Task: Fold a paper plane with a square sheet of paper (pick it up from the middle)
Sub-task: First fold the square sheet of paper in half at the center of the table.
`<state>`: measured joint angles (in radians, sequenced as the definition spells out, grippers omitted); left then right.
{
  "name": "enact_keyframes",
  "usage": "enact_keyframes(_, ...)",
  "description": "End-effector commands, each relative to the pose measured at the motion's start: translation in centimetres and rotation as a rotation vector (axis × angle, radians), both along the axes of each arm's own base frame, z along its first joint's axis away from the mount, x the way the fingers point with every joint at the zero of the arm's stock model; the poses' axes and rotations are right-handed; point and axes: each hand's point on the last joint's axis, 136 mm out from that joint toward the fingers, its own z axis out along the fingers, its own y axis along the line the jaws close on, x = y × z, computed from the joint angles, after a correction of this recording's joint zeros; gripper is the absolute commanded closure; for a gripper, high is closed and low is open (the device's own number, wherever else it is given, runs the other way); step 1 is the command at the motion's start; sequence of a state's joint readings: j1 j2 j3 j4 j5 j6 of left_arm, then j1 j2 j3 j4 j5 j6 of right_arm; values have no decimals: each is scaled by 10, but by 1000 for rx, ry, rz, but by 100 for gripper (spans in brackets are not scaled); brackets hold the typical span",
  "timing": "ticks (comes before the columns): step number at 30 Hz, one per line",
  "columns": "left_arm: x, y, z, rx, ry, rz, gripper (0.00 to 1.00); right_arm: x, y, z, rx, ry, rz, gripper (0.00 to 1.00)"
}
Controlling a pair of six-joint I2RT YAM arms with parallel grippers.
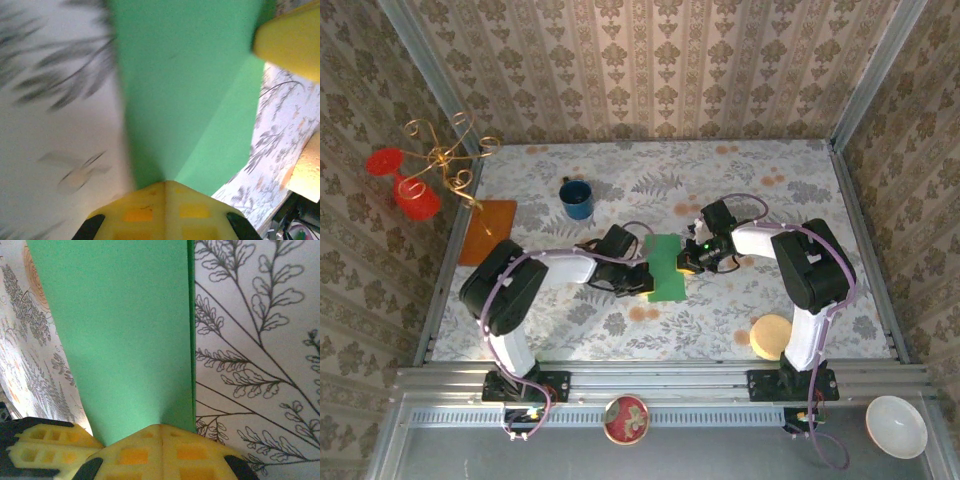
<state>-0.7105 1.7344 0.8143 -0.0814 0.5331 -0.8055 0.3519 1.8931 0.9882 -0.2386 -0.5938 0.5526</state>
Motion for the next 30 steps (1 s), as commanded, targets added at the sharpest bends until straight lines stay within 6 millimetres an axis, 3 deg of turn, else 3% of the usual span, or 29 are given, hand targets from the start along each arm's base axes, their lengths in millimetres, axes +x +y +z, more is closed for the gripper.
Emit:
enact_keyframes(1, -20, 46, -15, 134, 85, 112, 100, -86, -83, -78, -427, 328, -48, 96)
enact_keyframes(3, -11, 37, 3, 75, 31, 126, 100, -85, -82, -78, -424, 328, -50, 96)
enact_keyframes(8, 7, -10, 43, -40, -85, 49, 100, -85, -82, -78, -422, 329, -48, 96)
enact_keyframes(10, 9, -24, 44, -51, -92, 22, 100, -85, -82, -78, -422, 329, -48, 96)
enact_keyframes(14, 0, -33, 18, 11, -19, -23, 100, -86, -82, -79, -421, 330, -51, 96)
enact_keyframes(19, -23, -10, -8, 114, 64, -43, 100, -86, -82, -78, -421, 328, -51, 96)
enact_keyframes(25, -51, 33, -19, 215, 108, -6, 100, -79, -75, -73, -389, 320, -77, 96)
enact_keyframes(28, -54, 55, -16, 242, 99, 31, 100, -69, -70, -68, -380, 300, -91, 96)
enact_keyframes(30, -45, 60, -3, 213, 57, 49, 100, -61, -65, -64, -370, 281, -101, 96)
